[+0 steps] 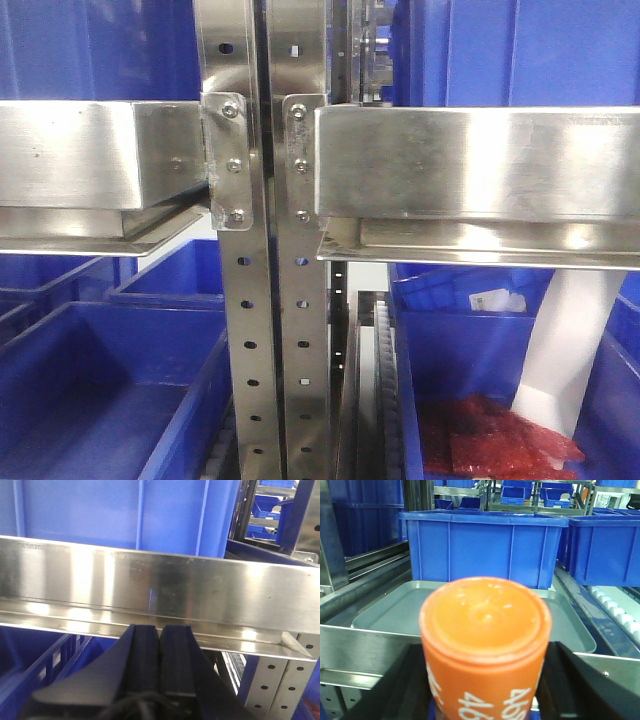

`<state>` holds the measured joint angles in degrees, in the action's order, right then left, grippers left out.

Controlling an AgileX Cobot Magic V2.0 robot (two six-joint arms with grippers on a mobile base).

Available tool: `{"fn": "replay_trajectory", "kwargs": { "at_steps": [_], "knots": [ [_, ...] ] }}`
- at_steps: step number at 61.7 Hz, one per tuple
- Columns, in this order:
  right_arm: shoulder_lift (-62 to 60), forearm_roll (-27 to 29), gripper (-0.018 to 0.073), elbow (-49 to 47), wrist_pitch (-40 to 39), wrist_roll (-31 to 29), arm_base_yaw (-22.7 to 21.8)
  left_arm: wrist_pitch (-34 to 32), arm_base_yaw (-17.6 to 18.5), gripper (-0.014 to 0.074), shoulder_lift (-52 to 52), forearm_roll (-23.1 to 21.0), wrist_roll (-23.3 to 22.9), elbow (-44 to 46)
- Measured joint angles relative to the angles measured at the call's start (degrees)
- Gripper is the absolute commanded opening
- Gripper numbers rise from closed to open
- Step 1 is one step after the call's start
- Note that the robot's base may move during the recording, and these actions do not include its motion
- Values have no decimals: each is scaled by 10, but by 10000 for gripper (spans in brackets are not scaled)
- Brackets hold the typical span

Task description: Grab orange capacitor from left shelf to right conveyor

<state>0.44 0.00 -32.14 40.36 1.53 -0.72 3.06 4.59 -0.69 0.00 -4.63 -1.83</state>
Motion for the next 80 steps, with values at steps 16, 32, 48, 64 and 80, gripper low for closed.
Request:
{"fn": "replay_trajectory", "kwargs": {
  "at_steps": [16,32,48,64,80],
  "knots": [
    [0,0,158,0,1,0,0,0,0,-105,0,0,0,0],
    [0,0,158,0,4,0,0,0,0,-105,0,0,0,0],
    [0,0,158,0,4,0,0,0,1,-105,0,0,0,0],
    [0,0,158,0,4,0,0,0,23,-105,0,0,0,0],
    [0,0,158,0,4,0,0,0,25,-105,0,0,0,0]
  ]
}}
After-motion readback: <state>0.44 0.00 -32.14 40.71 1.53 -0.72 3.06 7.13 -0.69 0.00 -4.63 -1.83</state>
